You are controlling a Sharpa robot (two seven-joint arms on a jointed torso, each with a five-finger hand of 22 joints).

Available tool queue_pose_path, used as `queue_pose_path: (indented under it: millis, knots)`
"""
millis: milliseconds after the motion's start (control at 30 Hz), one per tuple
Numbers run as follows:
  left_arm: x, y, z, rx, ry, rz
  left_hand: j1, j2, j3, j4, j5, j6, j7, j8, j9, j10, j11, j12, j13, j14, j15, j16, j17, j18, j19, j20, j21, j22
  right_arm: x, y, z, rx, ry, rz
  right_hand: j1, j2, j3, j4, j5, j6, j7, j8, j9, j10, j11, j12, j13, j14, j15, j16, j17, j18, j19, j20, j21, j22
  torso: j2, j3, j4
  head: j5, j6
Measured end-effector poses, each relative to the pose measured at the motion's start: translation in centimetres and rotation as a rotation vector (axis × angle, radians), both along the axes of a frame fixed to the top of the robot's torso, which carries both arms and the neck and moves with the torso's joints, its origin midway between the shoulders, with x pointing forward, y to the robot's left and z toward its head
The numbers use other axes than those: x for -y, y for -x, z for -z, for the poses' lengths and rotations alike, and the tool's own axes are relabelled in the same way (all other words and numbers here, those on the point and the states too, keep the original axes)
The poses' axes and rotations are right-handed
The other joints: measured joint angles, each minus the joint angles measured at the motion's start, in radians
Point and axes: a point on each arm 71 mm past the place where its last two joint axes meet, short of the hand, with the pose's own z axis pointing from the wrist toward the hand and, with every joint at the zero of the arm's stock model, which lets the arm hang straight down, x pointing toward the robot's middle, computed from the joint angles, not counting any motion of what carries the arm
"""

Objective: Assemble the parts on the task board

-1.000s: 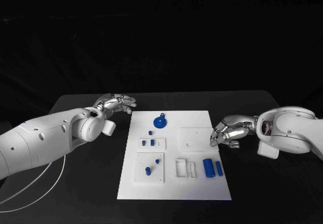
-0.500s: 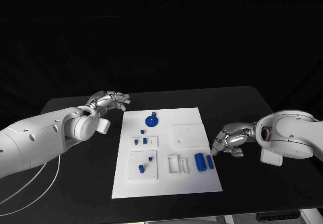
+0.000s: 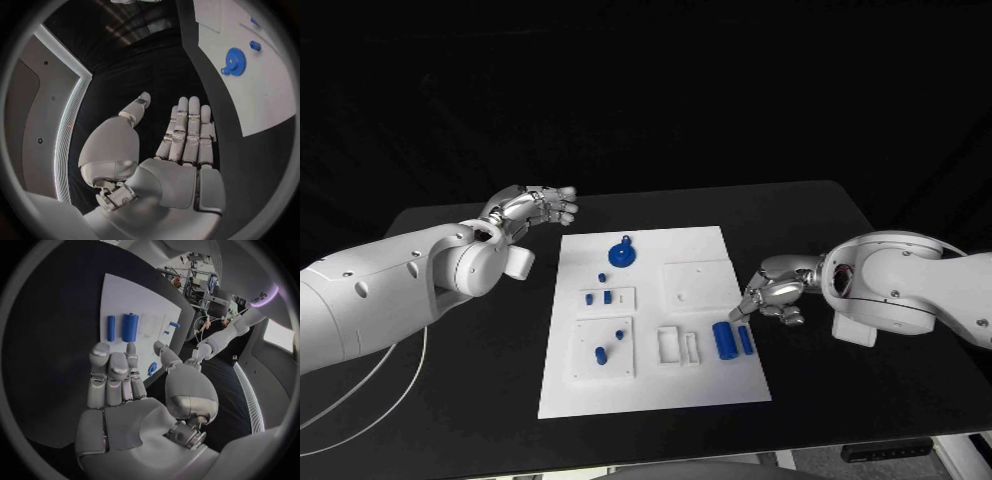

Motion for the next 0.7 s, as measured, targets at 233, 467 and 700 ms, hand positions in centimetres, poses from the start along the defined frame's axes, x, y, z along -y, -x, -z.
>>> queue_pose_path:
  millis: [233,467,700]
  knots:
    - [0.3,0.2,-0.1,0.006,0.007,0.012,-0.008,0.008,-0.001,-0.009,0.0,-0.004,-0.004,0.0,-0.004,-0.011,0.004,-0.007,-0.008,-0.061,0.044,-0.094,-0.021,0.002,-0.056,0.046,-0.035,-0.003,-1.4,0.0,1.2,-0.031,0.037,-0.014,-0.031,0.011,-0.013,0.006,0.0,0.001,-0.001,-0.012,-0.008,0.0,0.0,0.006,0.017,0.002,0.002,0.001,0.007,0.0,0.001,-0.001,0.006,0.0,0.0,-0.0012,0.0,0.006,-0.009]
    - [0.6,0.3,-0.1,0.01,0.013,0.022,-0.01,0.01,-0.001,-0.009,0.0,-0.004,-0.004,0.0,-0.007,-0.011,0.004,-0.011,-0.011,-0.038,0.046,-0.105,-0.014,0.016,-0.056,0.046,-0.035,0.002,-1.6,0.2,2.3,-0.067,0.072,-0.011,-0.051,0.014,-0.02,0.003,0.0,-0.002,0.002,-0.017,-0.012,0.0,0.0,0.006,0.024,0.002,0.002,0.001,0.011,-0.001,-0.005,-0.006,0.011,0.0,0.0,-0.0012,0.0,0.014,-0.015]
    - [0.5,0.4,-0.2,0.011,0.014,0.023,-0.014,0.014,-0.001,-0.009,0.0,-0.007,0.0,0.0,-0.009,-0.011,0.004,-0.011,-0.013,-0.026,0.042,-0.109,-0.01,0.016,-0.05,0.048,-0.035,0.003,-1.9,0.3,2.7,-0.086,0.1,-0.019,-0.064,0.019,-0.021,0.004,-0.008,-0.002,0.002,-0.021,-0.014,0.0,0.0,0.006,0.028,0.002,0.002,0.001,0.013,-0.002,-0.005,-0.006,0.011,0.0,0.001,-0.0013,-0.0013,0.022,-0.019]
